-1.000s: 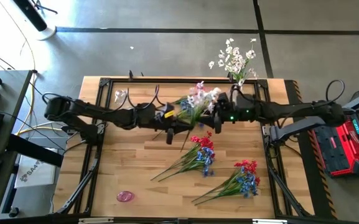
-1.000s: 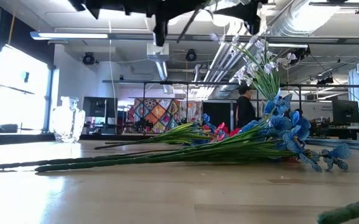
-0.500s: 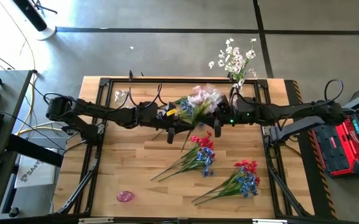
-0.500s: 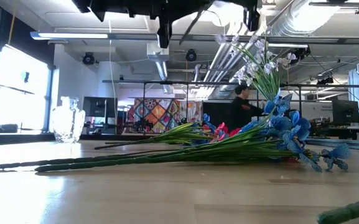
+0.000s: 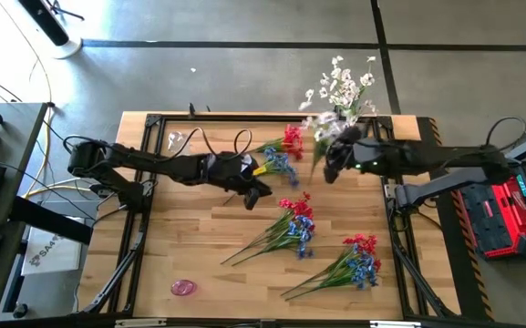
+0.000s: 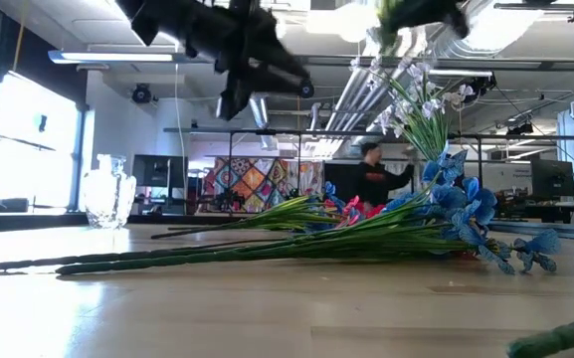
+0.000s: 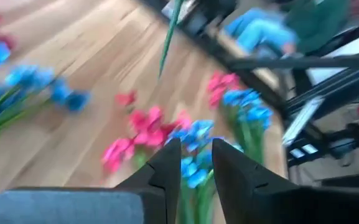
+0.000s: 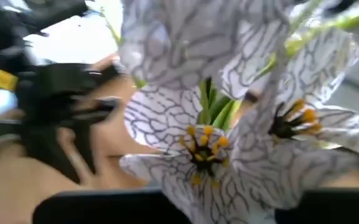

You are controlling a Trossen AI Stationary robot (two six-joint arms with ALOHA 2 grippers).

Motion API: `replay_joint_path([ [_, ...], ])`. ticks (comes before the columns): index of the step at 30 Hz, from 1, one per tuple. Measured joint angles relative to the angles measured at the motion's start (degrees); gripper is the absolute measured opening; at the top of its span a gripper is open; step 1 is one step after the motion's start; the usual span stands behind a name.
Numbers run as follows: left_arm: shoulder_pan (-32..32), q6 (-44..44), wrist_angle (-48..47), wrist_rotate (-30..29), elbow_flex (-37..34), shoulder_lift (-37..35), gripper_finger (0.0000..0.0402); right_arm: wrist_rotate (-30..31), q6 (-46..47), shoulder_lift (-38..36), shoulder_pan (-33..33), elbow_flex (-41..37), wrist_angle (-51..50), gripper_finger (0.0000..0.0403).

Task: Sort flowers into vase by color
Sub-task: Put the white flowers into the right transparent vase

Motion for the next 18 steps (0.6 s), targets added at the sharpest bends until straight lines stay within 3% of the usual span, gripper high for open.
replay_joint_path([
  [5, -0.09, 1.04, -2.25, -0.30, -0.02, 0.00, 0.0081, 11.36, 1.94, -3.97, 0.26, 3.86, -10.00, 0.0001],
  [18, -0.07, 1.17, -5.19, -3.53, -0.02, -0.02, 0.0082, 30.83, 17.32, -12.56, 0.30, 3.99, -29.71, 0.0000],
])
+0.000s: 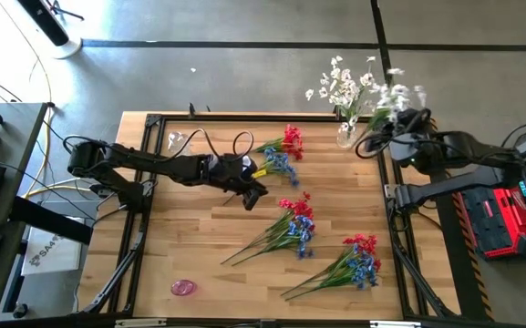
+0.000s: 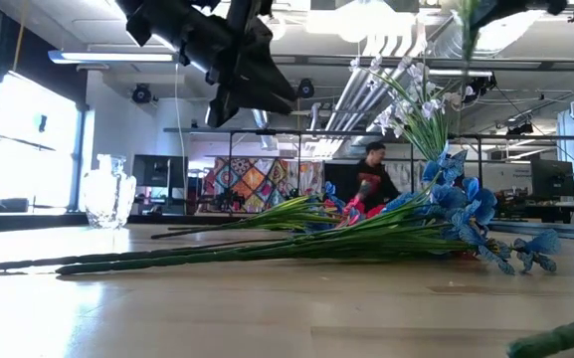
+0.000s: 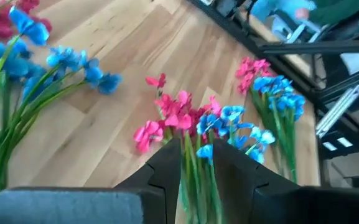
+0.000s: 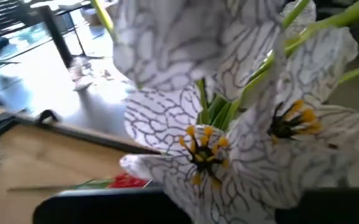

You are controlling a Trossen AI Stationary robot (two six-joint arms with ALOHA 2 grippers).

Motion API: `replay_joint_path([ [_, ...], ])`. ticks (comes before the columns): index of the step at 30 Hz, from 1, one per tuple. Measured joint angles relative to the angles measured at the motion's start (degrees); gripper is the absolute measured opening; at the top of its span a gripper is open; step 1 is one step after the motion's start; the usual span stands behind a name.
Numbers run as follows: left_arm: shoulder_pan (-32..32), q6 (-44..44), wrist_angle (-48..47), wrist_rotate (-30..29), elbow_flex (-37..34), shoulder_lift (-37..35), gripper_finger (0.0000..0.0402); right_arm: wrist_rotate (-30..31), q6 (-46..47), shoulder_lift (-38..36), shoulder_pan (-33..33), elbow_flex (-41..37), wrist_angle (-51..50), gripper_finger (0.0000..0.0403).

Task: Sort flowers into vase by color
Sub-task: Put the white flowers into the right transparent vase

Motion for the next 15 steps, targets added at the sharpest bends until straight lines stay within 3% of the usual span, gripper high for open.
replay_joint_path([
  [9, 0.00, -0.42, -4.98, -0.52, 0.00, 0.00, 0.0082, 11.23, 16.68, -0.11, -0.55, -0.68, -17.24, 0.0000],
  [15, 0.00, -2.44, -7.82, -3.52, 0.00, 0.00, 0.0082, 13.44, 28.50, -3.13, -0.50, -9.27, -18.78, 0.0000],
])
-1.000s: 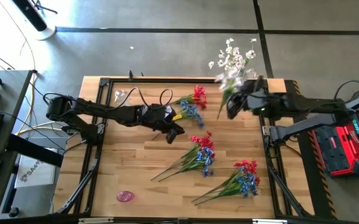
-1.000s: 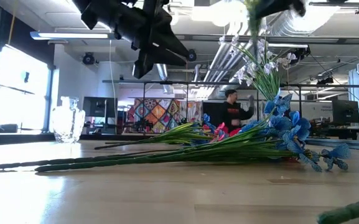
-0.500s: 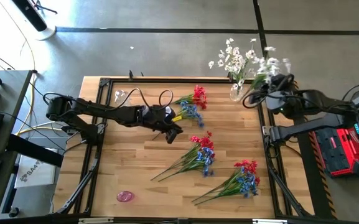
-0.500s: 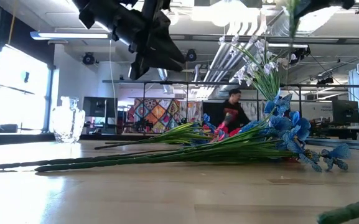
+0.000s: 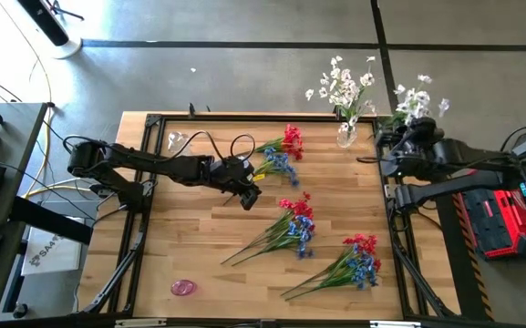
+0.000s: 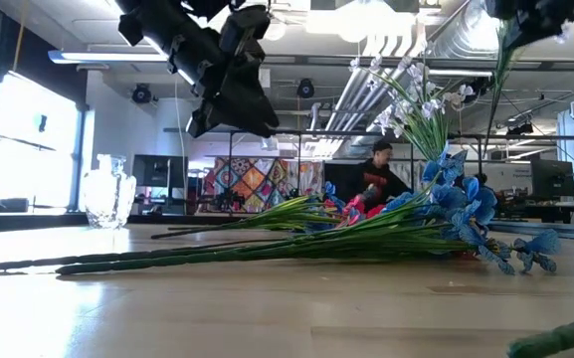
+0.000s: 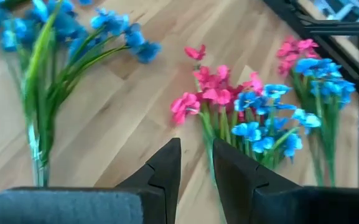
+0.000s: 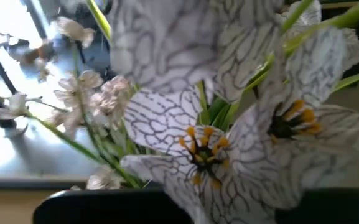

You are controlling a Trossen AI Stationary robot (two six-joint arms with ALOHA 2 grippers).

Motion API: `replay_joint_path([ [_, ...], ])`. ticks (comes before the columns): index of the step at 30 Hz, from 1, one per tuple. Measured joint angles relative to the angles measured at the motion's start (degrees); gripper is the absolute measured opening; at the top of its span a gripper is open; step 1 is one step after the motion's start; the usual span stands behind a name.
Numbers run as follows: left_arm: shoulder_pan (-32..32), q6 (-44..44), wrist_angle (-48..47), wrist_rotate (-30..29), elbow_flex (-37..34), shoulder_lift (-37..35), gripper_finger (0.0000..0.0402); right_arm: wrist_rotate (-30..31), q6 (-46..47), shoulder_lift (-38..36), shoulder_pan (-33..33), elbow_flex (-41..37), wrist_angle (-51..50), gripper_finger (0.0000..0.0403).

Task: Sort flowers into vase by color
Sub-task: Put the white flowers into the right transparent vase

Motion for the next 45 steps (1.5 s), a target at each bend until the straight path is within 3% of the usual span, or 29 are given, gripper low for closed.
replay_joint_path([
  [6, 0.00, 0.03, -0.65, -0.06, 0.00, 0.00, 0.0080, 8.50, 2.25, -2.31, 0.00, -8.74, 3.46, 0.0000],
  [14, 0.33, 0.86, -1.61, 0.12, 0.00, -0.02, 0.0079, 10.47, 2.66, -2.51, -0.02, -17.78, 15.65, 0.0000],
  [20, 0.37, 0.84, -1.84, 2.27, 0.00, -0.02, 0.0079, 12.36, 2.30, -2.53, -0.48, -17.81, 18.40, 0.0000],
  [23, 0.37, 1.06, -2.45, 2.48, 0.00, -0.02, 0.0078, 12.03, -3.49, -2.55, -1.39, -17.45, 21.42, 0.0000],
  [27, 0.37, 1.50, -2.92, 2.92, 0.00, -0.02, 0.0078, 6.44, -13.96, -2.65, -2.64, -15.27, 26.68, 0.0000],
  [34, 0.44, 5.16, -2.75, 6.22, -0.02, -1.34, 0.0078, -0.92, -34.37, -7.14, -5.72, -5.88, 27.16, 0.0000],
  [37, 1.34, 7.00, -3.07, 6.47, -0.04, -1.80, 0.0078, -11.77, -43.07, -11.34, -8.87, -5.75, 29.56, 0.0000],
  [41, 2.93, 8.79, -2.15, 7.40, -0.04, -2.07, 0.0078, -28.91, -56.30, -16.22, -11.82, -5.74, 40.20, 0.0000],
  [45, 4.91, 10.54, 0.07, 10.93, 0.02, -2.23, 0.0078, -28.77, -62.91, -16.65, -14.10, -5.89, 43.05, 0.0000],
])
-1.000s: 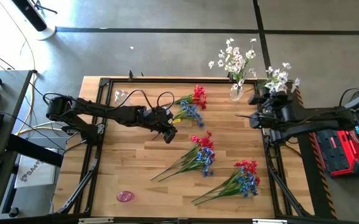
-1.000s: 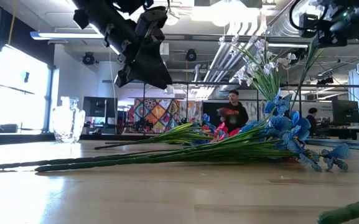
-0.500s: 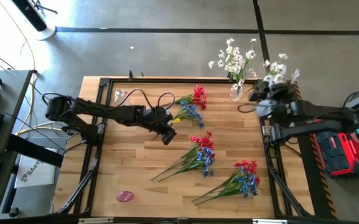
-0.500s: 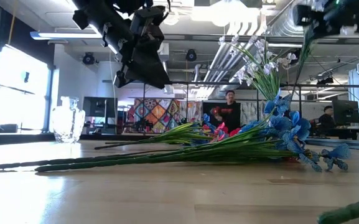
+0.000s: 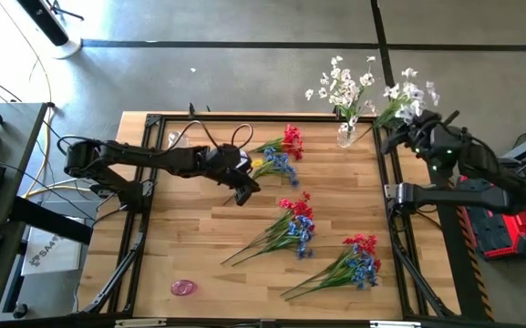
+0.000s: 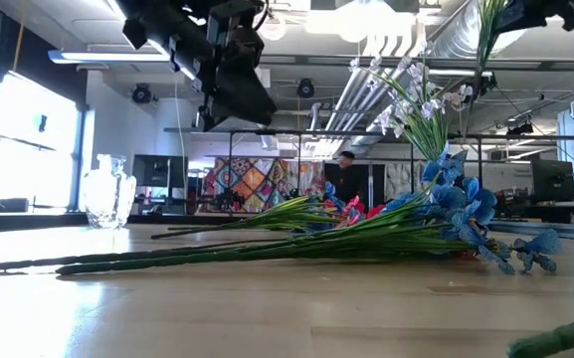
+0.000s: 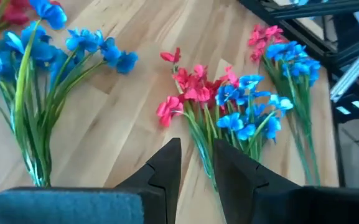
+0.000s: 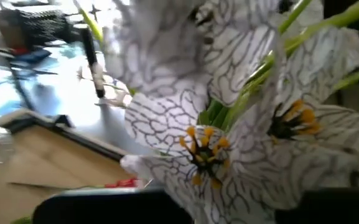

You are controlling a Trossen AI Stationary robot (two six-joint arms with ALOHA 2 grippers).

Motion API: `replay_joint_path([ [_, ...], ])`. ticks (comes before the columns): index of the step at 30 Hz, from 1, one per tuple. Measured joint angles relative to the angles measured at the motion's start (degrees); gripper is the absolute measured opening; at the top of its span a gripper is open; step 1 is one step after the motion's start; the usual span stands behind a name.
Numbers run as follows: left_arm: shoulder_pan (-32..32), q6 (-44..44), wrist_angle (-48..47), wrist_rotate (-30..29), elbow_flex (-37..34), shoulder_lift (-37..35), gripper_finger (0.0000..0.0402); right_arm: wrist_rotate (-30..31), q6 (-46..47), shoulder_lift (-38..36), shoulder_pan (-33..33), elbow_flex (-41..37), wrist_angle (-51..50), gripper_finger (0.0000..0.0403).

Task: Sort flowers into vase by color
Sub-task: Put the white flowers into the right transparent vase

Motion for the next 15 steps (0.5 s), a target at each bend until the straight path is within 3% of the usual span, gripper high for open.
replay_joint_path([
  [2, 0.75, 0.02, 0.69, 0.82, 0.00, 0.01, 0.0078, 0.93, -1.42, 0.85, -1.19, -1.52, 1.36, 0.0000],
  [7, 1.51, 0.84, 1.92, 1.83, 0.00, 0.00, 0.0078, -3.28, 1.34, 5.64, -2.96, -6.59, 8.56, 0.0000],
  [11, 1.44, 0.63, 1.22, 4.51, 0.00, -0.32, 0.0078, 2.65, -0.80, 9.10, -4.02, -7.08, 7.96, 0.0000],
  [15, 0.99, 1.73, -0.02, 4.40, -0.02, -0.65, 0.0078, 3.56, -3.64, 8.57, -7.58, -6.97, 10.10, 0.0000],
])
